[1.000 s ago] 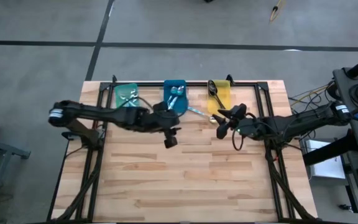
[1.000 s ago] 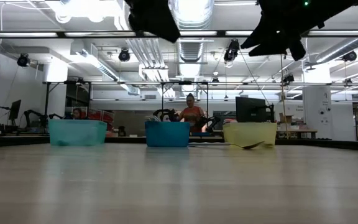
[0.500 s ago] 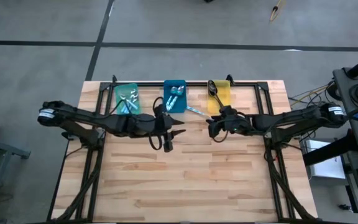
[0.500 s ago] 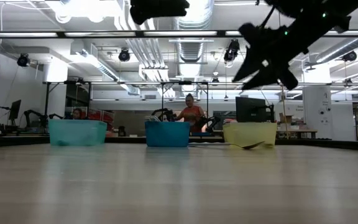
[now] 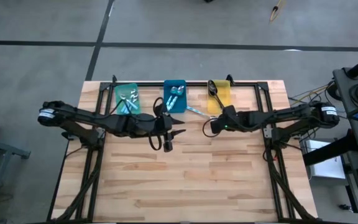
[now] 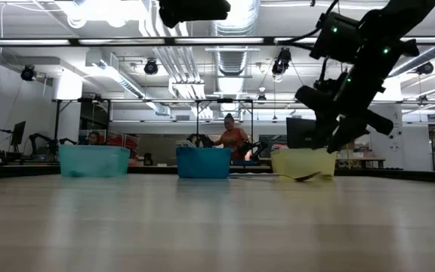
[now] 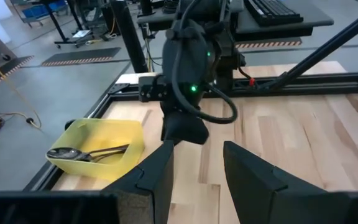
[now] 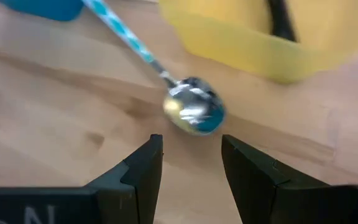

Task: Sort silverware by color (type)
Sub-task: Put the white-blue spoon into the blue bin

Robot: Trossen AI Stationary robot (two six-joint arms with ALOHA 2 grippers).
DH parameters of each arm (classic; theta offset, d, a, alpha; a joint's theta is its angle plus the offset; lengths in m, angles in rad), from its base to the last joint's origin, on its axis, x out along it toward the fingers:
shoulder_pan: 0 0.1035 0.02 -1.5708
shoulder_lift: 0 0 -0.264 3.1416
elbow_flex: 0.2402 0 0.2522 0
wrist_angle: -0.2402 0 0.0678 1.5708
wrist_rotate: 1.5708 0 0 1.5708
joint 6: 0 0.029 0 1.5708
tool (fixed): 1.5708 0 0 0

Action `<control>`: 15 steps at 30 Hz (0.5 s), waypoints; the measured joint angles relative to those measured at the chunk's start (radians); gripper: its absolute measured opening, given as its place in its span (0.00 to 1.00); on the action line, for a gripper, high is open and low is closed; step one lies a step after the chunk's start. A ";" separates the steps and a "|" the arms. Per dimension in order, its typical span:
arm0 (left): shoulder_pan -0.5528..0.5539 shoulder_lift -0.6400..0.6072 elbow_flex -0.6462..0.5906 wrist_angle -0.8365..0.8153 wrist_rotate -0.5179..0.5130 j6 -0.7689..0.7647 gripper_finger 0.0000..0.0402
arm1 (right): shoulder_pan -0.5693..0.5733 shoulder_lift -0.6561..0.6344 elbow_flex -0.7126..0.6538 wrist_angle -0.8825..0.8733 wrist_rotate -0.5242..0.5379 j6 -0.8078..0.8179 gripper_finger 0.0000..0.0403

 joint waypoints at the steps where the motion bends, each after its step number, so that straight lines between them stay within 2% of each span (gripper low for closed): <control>1: 0.000 0.000 0.000 -0.005 0.000 0.001 0.30 | -0.006 0.002 0.000 -0.009 0.005 0.006 0.38; 15: -0.007 0.000 -0.039 -0.019 0.000 0.002 0.30 | -0.026 0.132 -0.002 0.044 0.031 0.046 0.38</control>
